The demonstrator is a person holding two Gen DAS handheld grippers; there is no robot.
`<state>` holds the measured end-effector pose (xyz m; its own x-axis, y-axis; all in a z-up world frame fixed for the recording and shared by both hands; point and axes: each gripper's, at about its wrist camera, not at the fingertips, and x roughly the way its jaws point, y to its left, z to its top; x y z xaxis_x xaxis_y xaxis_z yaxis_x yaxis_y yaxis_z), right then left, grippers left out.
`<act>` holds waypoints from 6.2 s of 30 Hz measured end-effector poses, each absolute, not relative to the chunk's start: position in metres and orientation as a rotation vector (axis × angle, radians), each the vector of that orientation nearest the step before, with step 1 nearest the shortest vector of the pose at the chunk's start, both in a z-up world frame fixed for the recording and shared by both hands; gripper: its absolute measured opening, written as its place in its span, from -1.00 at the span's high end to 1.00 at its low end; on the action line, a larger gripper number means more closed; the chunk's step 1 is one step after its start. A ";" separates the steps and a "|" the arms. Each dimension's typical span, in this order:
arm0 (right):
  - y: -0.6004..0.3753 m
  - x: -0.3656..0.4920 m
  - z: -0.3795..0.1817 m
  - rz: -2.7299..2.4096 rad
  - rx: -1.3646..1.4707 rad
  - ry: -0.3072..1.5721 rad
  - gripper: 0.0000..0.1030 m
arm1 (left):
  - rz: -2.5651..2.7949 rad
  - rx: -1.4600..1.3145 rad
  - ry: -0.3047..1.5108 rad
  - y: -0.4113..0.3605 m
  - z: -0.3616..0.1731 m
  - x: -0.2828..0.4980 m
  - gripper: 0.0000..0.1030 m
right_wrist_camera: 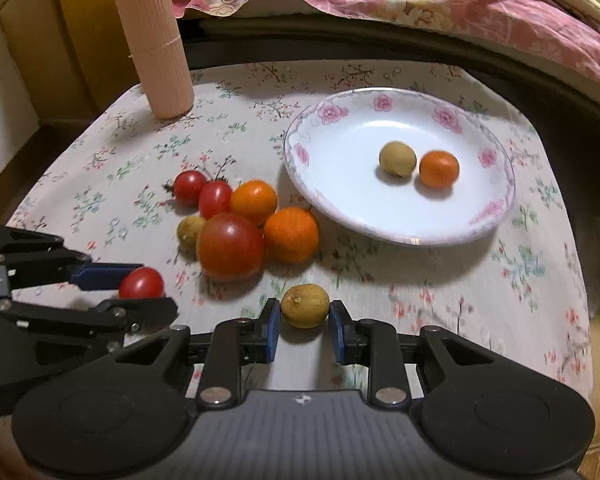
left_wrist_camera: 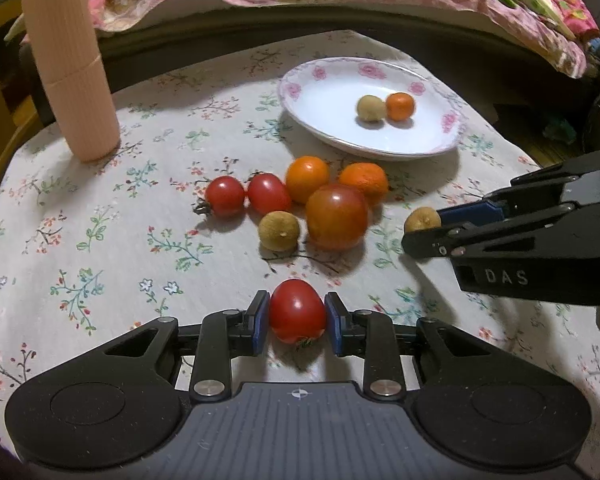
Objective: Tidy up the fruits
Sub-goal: 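Grasp a tan fruit with the right tool while the left tool grasps a red cherry tomato, then carry the tan fruit and the red cherry tomato over the white plate with both tools, then open both tools to drop the tan fruit and cherry tomato into the plate, then move the right tool to the large red tomato and close on it, then grasp a tan fruit with the left tool while the right tool lifts the large tomato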
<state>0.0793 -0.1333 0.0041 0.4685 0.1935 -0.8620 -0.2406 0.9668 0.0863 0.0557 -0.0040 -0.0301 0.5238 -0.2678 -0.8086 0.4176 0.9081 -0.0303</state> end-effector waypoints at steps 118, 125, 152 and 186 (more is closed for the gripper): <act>-0.194 0.145 0.032 0.085 0.097 0.962 0.39 | -0.433 0.187 0.827 -0.048 0.005 0.129 -0.10; -0.176 0.127 0.037 0.146 0.077 0.964 0.39 | -0.443 0.200 0.844 -0.035 0.010 0.098 -0.14; -0.115 0.110 0.012 0.304 0.162 1.091 0.08 | -0.468 0.172 0.950 0.008 -0.007 0.054 -0.29; -0.152 0.086 0.007 0.278 0.137 1.138 0.16 | -0.380 0.162 0.923 -0.012 -0.042 0.105 0.05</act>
<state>0.0857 -0.1521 0.0066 0.3894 0.2874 -0.8751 -0.1487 0.9572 0.2482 0.1053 -0.0122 -0.0418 0.5432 -0.2501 -0.8015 0.3871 0.9217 -0.0252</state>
